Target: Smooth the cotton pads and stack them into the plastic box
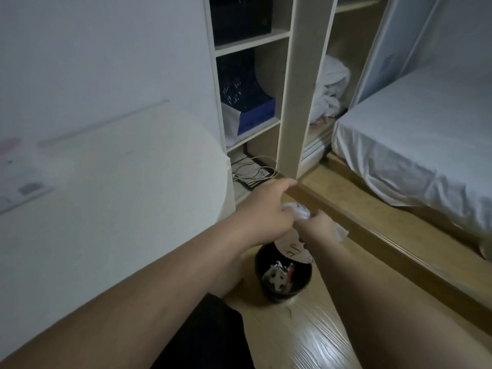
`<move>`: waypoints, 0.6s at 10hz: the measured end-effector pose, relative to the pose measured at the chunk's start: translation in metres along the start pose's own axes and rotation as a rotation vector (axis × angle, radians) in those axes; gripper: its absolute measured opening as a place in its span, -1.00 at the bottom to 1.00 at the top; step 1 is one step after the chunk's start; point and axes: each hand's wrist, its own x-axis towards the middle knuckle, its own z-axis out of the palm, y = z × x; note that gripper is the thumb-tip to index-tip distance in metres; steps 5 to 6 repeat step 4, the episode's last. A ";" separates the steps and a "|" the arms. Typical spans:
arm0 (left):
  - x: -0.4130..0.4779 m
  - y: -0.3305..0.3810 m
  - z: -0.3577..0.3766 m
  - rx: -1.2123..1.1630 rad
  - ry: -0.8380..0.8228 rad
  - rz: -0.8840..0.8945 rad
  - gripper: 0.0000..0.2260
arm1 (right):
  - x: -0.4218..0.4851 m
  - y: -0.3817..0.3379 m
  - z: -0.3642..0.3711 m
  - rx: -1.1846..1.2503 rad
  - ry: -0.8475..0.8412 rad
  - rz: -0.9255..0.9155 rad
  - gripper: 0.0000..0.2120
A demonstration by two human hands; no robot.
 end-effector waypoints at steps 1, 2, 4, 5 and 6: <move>-0.004 -0.004 -0.014 -0.002 0.034 -0.001 -0.48 | 0.006 -0.011 0.013 -0.016 -0.080 0.107 -0.27; -0.013 -0.011 -0.031 0.021 0.074 0.001 -0.54 | 0.007 -0.024 0.017 -0.118 -0.138 0.170 -0.55; -0.040 -0.020 -0.072 -0.100 0.329 0.040 -0.65 | 0.005 -0.074 0.018 0.239 0.103 -0.189 -0.35; -0.040 -0.020 -0.072 -0.100 0.329 0.040 -0.65 | 0.005 -0.074 0.018 0.239 0.103 -0.189 -0.35; -0.040 -0.020 -0.072 -0.100 0.329 0.040 -0.65 | 0.005 -0.074 0.018 0.239 0.103 -0.189 -0.35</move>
